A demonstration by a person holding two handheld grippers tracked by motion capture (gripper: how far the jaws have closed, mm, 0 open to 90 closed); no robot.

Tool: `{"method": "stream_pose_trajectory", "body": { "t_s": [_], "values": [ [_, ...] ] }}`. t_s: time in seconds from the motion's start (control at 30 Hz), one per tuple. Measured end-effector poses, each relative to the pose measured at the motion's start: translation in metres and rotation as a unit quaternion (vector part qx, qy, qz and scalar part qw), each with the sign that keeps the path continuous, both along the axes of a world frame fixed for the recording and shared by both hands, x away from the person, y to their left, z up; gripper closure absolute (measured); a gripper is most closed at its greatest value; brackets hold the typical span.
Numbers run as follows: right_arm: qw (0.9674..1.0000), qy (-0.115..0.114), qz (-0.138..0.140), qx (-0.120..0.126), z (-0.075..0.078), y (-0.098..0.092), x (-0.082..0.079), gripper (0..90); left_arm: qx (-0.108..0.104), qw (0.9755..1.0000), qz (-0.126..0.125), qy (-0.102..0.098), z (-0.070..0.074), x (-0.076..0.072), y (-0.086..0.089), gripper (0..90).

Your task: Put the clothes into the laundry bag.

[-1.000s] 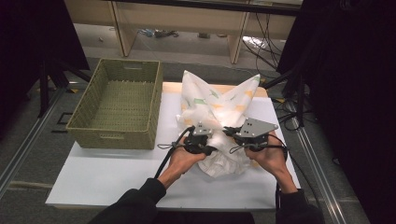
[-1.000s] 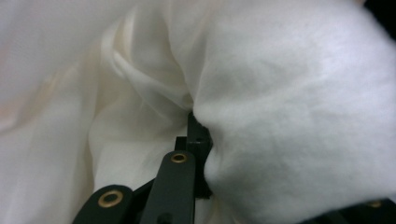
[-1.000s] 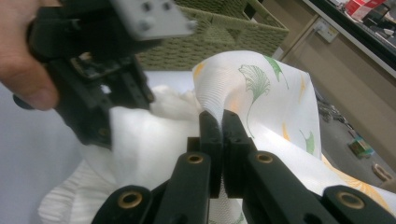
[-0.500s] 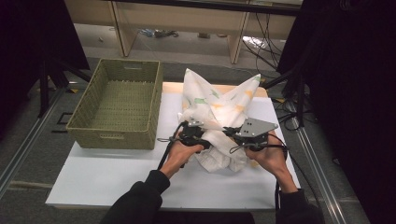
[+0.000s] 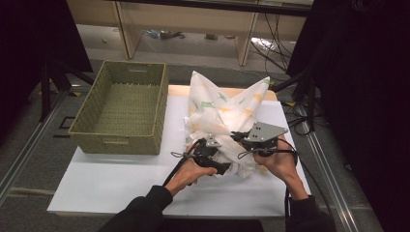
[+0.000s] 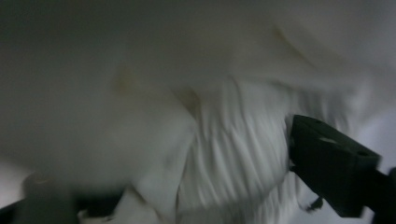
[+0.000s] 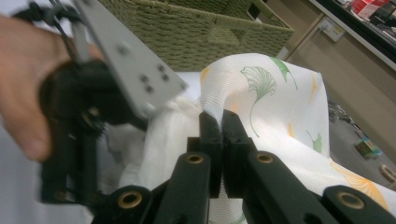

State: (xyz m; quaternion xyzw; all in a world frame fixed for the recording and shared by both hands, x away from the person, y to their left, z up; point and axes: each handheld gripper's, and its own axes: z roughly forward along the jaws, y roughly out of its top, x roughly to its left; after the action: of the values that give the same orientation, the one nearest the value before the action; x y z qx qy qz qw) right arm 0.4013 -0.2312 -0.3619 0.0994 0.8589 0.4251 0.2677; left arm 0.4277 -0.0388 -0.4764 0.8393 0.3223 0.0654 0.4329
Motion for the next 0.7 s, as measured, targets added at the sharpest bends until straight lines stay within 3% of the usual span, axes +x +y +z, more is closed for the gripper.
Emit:
{"method": "stream_pose_trajectory", "body": {
  "t_s": [0.03,0.1,0.17,0.3,0.33,0.4,0.5,0.57,0.6,0.7],
  "values": [
    [1.0000,-0.004,0.001,-0.002,0.000,0.000,0.000,90.0,-0.023,0.9997,0.003,0.002,0.001,0.003,-0.001,50.0],
    [1.0000,0.000,0.000,-0.004,0.000,-0.001,-0.001,90.0,-0.060,0.9978,0.025,-0.015,0.007,0.003,-0.002,68.1],
    [1.0000,0.000,0.001,0.004,0.002,-0.002,-0.002,90.0,-0.076,0.9959,0.038,-0.032,0.019,0.004,0.000,71.7],
    [0.9999,-0.007,0.001,0.013,0.010,-0.004,-0.005,90.0,-0.104,0.9910,0.074,-0.041,0.041,0.011,0.003,72.8],
    [0.9999,-0.008,0.005,0.011,0.011,-0.005,-0.006,90.0,-0.108,0.9906,0.076,-0.035,0.043,0.015,0.004,72.8],
    [0.9999,-0.003,0.005,0.012,0.012,-0.005,-0.006,90.0,-0.115,0.9882,0.098,-0.024,0.037,0.024,0.002,72.7],
    [1.0000,0.002,0.003,0.008,0.006,-0.006,-0.004,90.0,-0.105,0.9847,0.138,-0.009,0.021,0.038,0.003,71.9],
    [0.9999,0.010,0.010,0.003,0.002,-0.005,-0.003,90.0,-0.101,0.9846,0.142,0.009,0.011,0.043,0.004,70.3],
    [0.9999,0.008,0.009,-0.002,0.001,-0.005,-0.002,90.0,-0.094,0.9865,0.133,0.016,0.009,0.043,0.006,68.2],
    [0.9999,0.013,0.008,-0.007,-0.002,-0.005,-0.001,90.0,-0.085,0.9876,0.132,0.004,0.008,0.037,0.009,55.5]
  ]
}}
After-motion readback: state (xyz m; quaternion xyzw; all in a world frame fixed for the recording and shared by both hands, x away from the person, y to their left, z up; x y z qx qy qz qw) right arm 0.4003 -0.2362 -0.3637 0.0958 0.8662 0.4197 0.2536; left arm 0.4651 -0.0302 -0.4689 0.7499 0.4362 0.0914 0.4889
